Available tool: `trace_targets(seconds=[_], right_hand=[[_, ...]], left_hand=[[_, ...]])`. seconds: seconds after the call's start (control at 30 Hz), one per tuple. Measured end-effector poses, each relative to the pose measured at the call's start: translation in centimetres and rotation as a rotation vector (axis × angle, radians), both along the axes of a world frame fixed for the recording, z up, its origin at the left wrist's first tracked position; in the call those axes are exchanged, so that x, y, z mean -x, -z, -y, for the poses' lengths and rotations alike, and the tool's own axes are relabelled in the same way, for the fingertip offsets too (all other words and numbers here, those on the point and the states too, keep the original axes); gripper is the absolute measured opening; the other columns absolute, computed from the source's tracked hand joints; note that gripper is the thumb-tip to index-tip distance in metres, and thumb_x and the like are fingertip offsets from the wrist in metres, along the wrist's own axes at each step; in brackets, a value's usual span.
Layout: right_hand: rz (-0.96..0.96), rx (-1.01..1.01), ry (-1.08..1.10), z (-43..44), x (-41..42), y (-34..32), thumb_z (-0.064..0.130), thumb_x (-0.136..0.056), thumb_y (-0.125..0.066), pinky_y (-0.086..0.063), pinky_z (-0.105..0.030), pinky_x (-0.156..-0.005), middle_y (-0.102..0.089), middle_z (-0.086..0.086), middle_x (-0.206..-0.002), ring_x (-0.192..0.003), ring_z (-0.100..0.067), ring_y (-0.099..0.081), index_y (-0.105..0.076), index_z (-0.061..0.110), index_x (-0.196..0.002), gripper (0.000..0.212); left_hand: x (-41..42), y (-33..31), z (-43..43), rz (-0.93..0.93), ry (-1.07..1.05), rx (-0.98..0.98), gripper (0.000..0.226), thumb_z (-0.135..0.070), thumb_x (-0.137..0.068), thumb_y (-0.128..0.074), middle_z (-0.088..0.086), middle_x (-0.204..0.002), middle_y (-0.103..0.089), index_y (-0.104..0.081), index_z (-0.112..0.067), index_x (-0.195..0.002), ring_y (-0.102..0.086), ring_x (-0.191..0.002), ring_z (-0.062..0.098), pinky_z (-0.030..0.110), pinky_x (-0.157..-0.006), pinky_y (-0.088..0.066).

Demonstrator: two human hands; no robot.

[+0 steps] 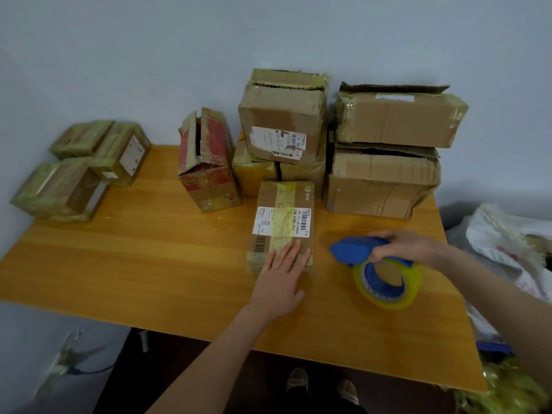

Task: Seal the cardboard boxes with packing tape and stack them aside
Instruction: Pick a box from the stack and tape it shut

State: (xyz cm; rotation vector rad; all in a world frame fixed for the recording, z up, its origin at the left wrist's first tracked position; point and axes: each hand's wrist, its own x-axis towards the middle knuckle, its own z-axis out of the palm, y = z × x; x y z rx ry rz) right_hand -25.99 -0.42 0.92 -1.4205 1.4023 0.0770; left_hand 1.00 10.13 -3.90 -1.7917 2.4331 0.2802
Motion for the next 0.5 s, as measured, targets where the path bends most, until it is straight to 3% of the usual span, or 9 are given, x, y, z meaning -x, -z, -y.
trace_targets(seconds=[0.07, 0.17, 0.27, 0.33, 0.4, 0.47, 0.5], right_hand=[[0.059, 0.035, 0.210, 0.2, 0.8, 0.7, 0.027, -0.079, -0.075, -0.046, -0.025, -0.073, -0.058, 0.007, -0.114, -0.097, -0.012, -0.057, -0.051, 0.026, -0.132, 0.058], [0.187, -0.014, 0.569, -0.3, -0.3, 3.1, 0.028, -0.081, -0.075, -0.052, -0.044, -0.089, -0.063, -0.002, -0.113, -0.101, -0.026, -0.061, -0.051, 0.022, -0.136, 0.061], [0.362, -0.202, 0.795, -1.4, -2.6, 4.3, 0.030, -0.086, -0.071, -0.054, -0.043, -0.073, -0.063, -0.008, -0.107, -0.092, -0.028, -0.063, -0.049, 0.020, -0.138, 0.057], [0.365, -0.256, 0.817, -1.5, -3.5, 4.7, 0.041, -0.088, -0.066, -0.054, -0.041, -0.072, -0.063, -0.009, -0.109, -0.089, -0.027, -0.063, -0.049, 0.018, -0.137, 0.057], [0.255, -0.206, 0.759, -1.4, -3.7, 4.9, 0.056, -0.088, -0.060, -0.052, -0.044, -0.085, -0.060, -0.010, -0.123, -0.101, -0.029, -0.062, -0.043, 0.022, -0.144, 0.068], [0.076, -0.043, 0.603, -1.3, -3.8, 4.1, 0.060, -0.090, -0.053, -0.048, -0.046, -0.096, -0.056, -0.012, -0.132, -0.113, -0.032, -0.057, -0.040, 0.017, -0.147, 0.073], [-0.025, 0.086, 0.484, -1.3, -4.0, 3.4, 0.057, -0.093, -0.051, -0.048, -0.043, -0.093, -0.058, -0.014, -0.128, -0.111, -0.032, -0.057, -0.041, 0.012, -0.145, 0.070]], left_hand=[[0.3, 0.2, -0.1, -0.012, -0.013, 0.015, 0.084, -0.039, -0.094, -0.046, -0.003, -0.154, 0.023, 0.021, -0.028, -0.144, 0.020, -0.144, 0.014, 0.039, -0.116, 0.015], [0.9, 0.2, 0.1, -0.037, -0.023, 0.026, 0.083, -0.039, -0.094, -0.046, -0.003, -0.153, 0.023, 0.016, -0.027, -0.147, 0.020, -0.145, 0.015, 0.040, -0.116, 0.016], [0.8, 0.3, 0.3, -0.039, -0.015, 0.014, 0.081, -0.038, -0.094, -0.045, -0.002, -0.154, 0.023, 0.012, -0.025, -0.151, 0.022, -0.143, 0.014, 0.037, -0.113, 0.018], [0.7, 0.3, 0.3, -0.040, -0.013, 0.005, 0.081, -0.038, -0.095, -0.045, -0.002, -0.154, 0.023, 0.011, -0.024, -0.152, 0.022, -0.143, 0.014, 0.037, -0.113, 0.018], [0.6, 0.3, 0.4, -0.066, -0.024, -0.008, 0.077, -0.038, -0.097, -0.043, -0.003, -0.154, 0.022, 0.008, -0.023, -0.152, 0.021, -0.144, 0.014, 0.038, -0.116, 0.016], [0.5, 0.1, 0.5, -0.148, -0.042, -0.020, 0.068, -0.037, -0.099, -0.038, -0.004, -0.157, 0.014, 0.000, -0.021, -0.153, 0.016, -0.144, 0.010, 0.037, -0.119, 0.011], [0.3, -0.1, 0.5, -0.199, -0.055, -0.013, 0.063, -0.037, -0.100, -0.033, -0.004, -0.158, 0.008, -0.003, -0.021, -0.153, 0.014, -0.144, 0.008, 0.035, -0.120, 0.008]])
